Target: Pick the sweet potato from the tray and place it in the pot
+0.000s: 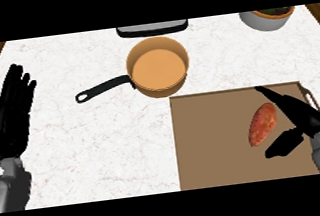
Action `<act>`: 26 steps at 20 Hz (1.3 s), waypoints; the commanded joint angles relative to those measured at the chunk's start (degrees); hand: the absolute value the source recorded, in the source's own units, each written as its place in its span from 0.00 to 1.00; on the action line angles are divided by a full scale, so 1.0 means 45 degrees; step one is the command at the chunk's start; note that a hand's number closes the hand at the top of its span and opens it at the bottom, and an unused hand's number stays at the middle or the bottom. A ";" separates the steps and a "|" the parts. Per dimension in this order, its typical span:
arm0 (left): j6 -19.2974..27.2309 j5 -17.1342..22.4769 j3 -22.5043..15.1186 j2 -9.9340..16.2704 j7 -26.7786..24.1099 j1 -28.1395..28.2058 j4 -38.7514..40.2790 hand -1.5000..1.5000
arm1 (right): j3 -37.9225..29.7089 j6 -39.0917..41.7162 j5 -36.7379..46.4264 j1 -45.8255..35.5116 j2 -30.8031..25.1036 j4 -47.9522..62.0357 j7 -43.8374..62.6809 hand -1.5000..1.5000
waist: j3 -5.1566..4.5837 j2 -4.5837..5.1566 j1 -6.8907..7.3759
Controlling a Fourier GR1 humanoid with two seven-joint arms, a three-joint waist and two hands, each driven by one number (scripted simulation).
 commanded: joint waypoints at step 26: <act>-0.0537 -0.0356 -0.0516 -0.0736 0.0275 -0.0964 0.0600 0.50 | 1.1269 -0.2132 0.1434 -0.5048 0.4946 -0.1756 0.5545 1.00 | -0.0029 0.0002 0.1131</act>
